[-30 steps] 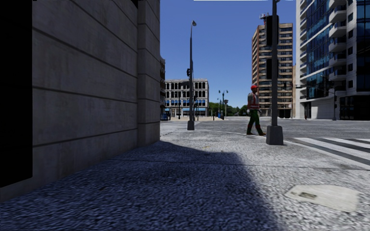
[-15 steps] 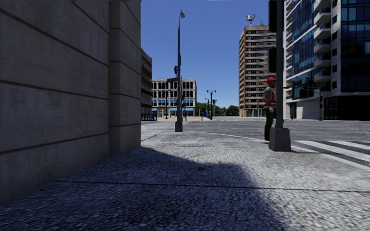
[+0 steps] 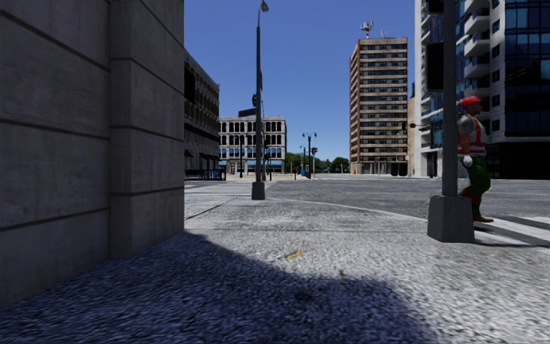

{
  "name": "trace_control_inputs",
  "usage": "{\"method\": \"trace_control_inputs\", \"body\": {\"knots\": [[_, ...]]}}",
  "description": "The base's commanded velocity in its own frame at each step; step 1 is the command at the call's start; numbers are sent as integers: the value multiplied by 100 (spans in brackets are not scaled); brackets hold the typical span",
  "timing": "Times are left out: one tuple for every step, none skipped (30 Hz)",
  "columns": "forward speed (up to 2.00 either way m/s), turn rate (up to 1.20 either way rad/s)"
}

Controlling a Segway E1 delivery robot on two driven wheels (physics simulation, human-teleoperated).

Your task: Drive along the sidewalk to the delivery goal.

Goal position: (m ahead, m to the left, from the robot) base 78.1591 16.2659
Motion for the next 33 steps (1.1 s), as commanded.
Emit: {"method": "trace_control_inputs", "body": {"knots": [[200, 0], [200, 0], [200, 0], [200, 0], [200, 0], [200, 0], [200, 0], [200, 0], [200, 0], [200, 0], [200, 0], [200, 0], [200, 0], [200, 0], [200, 0], [200, 0], [200, 0], [200, 0], [200, 0], [200, 0], [200, 0], [200, 0], [200, 0], [200, 0], [200, 0], [200, 0], [200, 0], [200, 0], [200, 0], [200, 0], [200, 0], [200, 0], [200, 0]]}}
